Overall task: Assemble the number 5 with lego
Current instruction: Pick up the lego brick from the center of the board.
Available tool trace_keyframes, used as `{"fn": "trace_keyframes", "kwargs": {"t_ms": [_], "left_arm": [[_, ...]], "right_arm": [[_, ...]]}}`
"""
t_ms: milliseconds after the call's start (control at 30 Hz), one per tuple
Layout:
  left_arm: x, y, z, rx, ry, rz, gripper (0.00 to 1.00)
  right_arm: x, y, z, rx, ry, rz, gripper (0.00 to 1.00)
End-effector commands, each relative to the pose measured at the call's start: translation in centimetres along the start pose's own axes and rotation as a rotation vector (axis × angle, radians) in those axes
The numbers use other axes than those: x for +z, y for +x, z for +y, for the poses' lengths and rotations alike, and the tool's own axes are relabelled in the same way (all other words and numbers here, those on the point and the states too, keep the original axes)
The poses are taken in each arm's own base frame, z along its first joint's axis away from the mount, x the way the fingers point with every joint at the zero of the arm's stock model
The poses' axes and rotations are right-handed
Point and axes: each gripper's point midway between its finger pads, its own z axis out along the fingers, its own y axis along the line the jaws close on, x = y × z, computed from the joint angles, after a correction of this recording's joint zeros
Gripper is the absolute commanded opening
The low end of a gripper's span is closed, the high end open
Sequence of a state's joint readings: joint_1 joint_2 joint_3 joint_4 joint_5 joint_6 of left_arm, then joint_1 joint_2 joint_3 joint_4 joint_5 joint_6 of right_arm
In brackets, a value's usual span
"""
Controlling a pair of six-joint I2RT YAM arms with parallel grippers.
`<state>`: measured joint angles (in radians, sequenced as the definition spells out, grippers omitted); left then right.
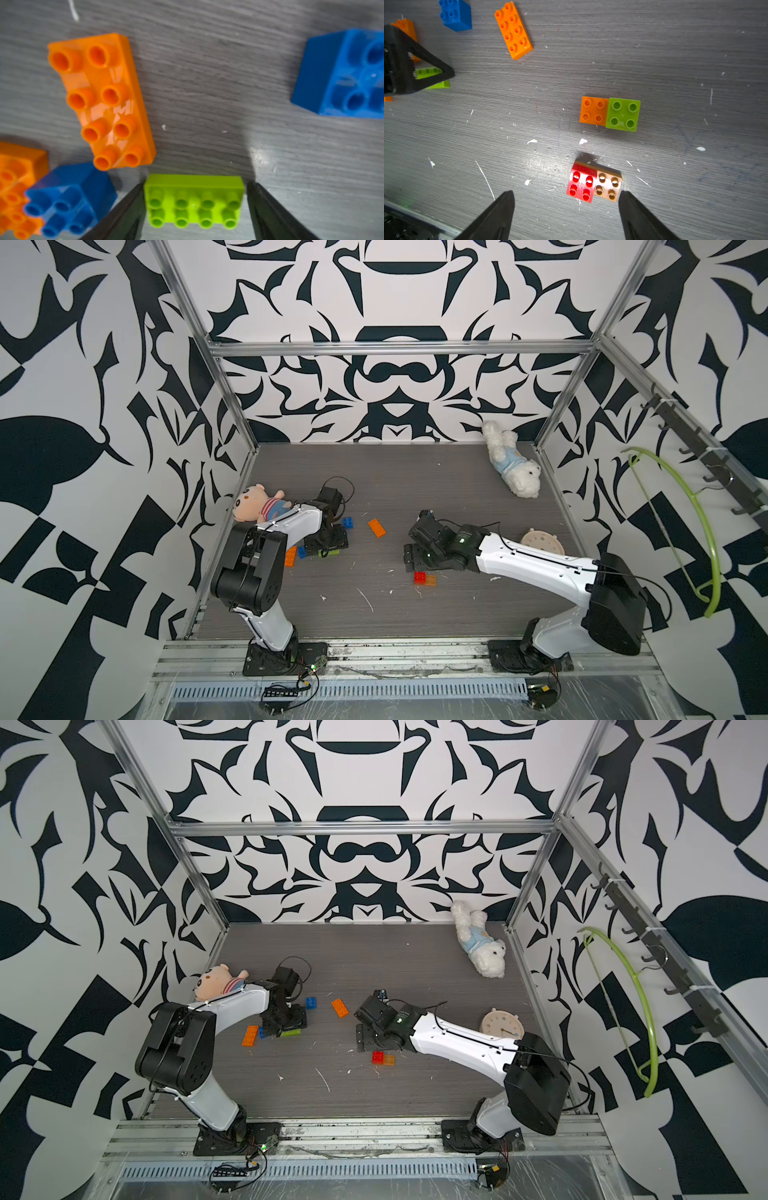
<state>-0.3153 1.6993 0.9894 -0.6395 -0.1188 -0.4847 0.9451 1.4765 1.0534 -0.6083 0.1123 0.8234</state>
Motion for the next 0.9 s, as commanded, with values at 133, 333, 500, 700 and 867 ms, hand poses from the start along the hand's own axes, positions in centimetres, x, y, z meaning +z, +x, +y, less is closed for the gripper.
{"fn": "trace_keyframes", "kwargs": {"t_ms": [133, 333, 500, 700, 867], "left_arm": [[-0.3, 0.7, -1.2, 0.020, 0.065, 0.037, 0.65], [-3.4, 2.8, -5.0, 0.014, 0.140, 0.004, 0.65], [-5.5, 4.8, -9.6, 0.008, 0.176, -0.060, 0.65], [-4.6, 7.9, -12.9, 0.024, 0.138, -0.057, 0.65], [-3.1, 9.8, -15.2, 0.034, 0.119, -0.030, 0.66]], "right_arm": [[-1.4, -1.4, 0.3, 0.007, 0.014, -0.048, 0.83], [-3.1, -2.5, -2.2, 0.049, 0.118, -0.136, 0.83], [-4.5, -2.9, -6.1, 0.167, 0.197, -0.182, 0.83], [-5.1, -2.8, -8.5, 0.228, 0.199, -0.188, 0.83], [-5.0, -2.7, -8.5, 0.224, 0.201, -0.178, 0.82]]}}
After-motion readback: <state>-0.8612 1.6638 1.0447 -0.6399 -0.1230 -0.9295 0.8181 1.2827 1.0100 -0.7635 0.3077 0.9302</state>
